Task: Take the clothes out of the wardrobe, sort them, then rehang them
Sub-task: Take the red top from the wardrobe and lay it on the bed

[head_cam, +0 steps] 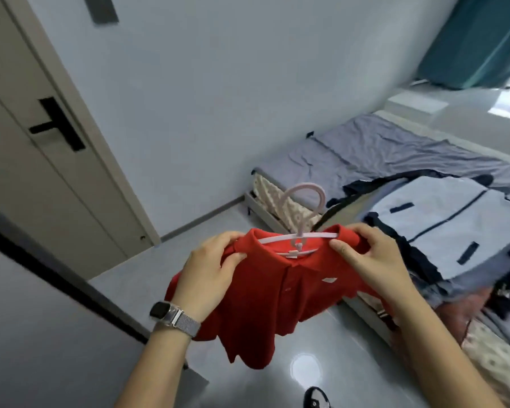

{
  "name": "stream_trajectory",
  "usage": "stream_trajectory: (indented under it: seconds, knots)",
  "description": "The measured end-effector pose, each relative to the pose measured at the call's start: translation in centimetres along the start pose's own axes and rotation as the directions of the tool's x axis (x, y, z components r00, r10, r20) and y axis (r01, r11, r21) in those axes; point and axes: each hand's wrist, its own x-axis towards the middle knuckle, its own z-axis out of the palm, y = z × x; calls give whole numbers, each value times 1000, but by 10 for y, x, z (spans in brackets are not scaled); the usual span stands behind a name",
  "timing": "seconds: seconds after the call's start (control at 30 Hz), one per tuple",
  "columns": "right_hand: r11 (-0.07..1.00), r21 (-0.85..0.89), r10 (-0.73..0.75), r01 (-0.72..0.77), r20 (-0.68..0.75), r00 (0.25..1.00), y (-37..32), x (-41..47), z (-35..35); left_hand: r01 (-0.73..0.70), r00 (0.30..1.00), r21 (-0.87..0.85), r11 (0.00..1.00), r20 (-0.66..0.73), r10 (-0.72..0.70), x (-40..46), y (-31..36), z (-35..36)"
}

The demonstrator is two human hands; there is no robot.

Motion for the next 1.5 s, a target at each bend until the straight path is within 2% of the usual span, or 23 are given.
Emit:
stream_trajectory:
  seconds: [0.2, 0.37, 0.6, 0.8, 0.97, 1.13, 1.23, 1.37, 1.5]
  knots:
    - [987, -24, 152, -158, -165, 974, 59, -7, -76, -214, 973, -44, 976, 80, 217, 67, 60, 82]
    - [963, -13, 258, -270, -250, 933, 104, 9, -147, -333, 935, -54, 942, 112, 337, 126, 118, 159]
    - [945, -28, 305, -327, -290, 907, 155, 48, -230, -390, 915, 2, 921, 111, 387, 201, 190, 247]
    - [943, -83, 278, -322, -336, 900, 188, 108, -284, -496, 865, -53, 866, 56, 499, 290, 247, 301]
    - [935, -89, 281, -343, -402, 872, 230, 179, -305, -506, 854, -98, 857, 82, 514, 380, 284, 361]
    - [870, -198, 282, -452, -552, 785, 292, 257, -336, -549, 797, -171, 818, 187, 574, 475, 327, 433]
    - [809, -198, 373, -554, -555, 744, 333, 301, -360, -574, 760, -180, 799, 246, 601, 527, 345, 484]
    - [751, -132, 491, -647, -544, 680, 394, 346, -383, -516, 787, -171, 839, 292, 543, 567, 345, 534]
    - [726, -89, 563, -682, -493, 664, 470, 378, -394, -460, 783, -176, 870, 382, 491, 573, 325, 570]
